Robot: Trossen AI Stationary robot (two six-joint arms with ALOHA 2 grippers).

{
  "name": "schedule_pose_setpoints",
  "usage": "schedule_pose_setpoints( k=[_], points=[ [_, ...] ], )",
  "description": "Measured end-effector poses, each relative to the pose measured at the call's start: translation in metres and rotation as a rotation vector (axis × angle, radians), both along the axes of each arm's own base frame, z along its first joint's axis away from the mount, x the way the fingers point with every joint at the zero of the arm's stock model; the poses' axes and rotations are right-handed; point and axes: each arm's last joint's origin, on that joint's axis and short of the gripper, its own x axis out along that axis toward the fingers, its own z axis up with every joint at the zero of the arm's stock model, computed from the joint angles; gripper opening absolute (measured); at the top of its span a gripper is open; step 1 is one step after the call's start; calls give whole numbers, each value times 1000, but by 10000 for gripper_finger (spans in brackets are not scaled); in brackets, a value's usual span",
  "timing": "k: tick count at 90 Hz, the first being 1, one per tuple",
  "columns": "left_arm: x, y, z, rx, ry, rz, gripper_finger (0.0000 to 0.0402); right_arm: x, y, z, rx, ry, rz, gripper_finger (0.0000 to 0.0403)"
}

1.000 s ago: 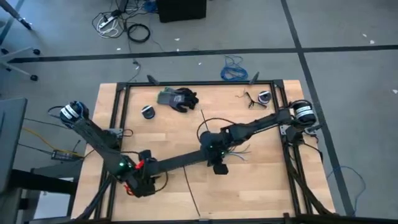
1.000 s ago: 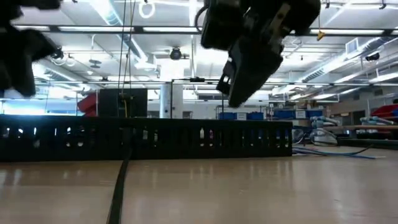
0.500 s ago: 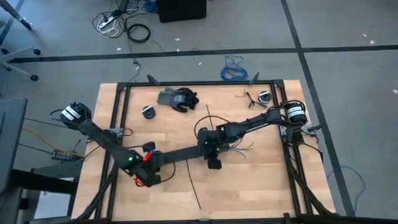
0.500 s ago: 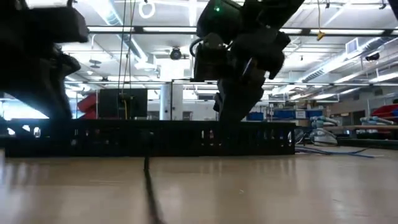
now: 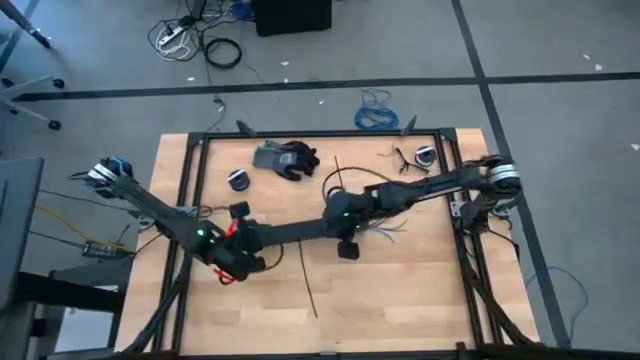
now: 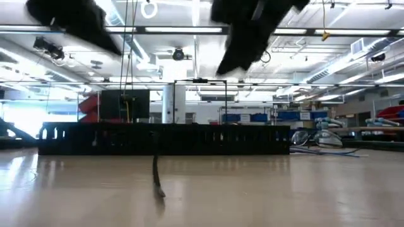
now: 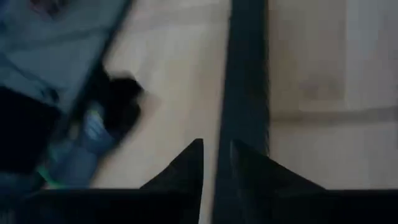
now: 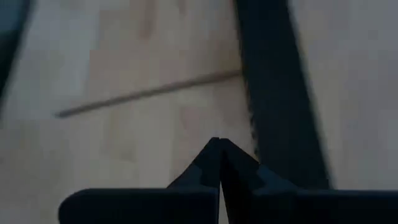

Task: Ziptie cables
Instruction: Return to Home Position

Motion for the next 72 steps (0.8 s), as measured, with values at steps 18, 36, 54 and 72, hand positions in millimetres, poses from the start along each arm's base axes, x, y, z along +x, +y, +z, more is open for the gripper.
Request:
schedule_pose_setpoints(
  k=[18,36,54,72],
  points=[
    [-3,13,42,17,-217,-149,76,-59,0,60,1,-246,9,0],
    [-4,37,65,15,-356,-256,76,-117,-7,71,29,-445,-3,0],
    [-9,68,65,-17,-411,-247,76,-162,-12,62,54,-614,5,1],
    [-34,89,49,-23,-440,-186,75,-191,-15,40,75,-684,45,1]
  ],
)
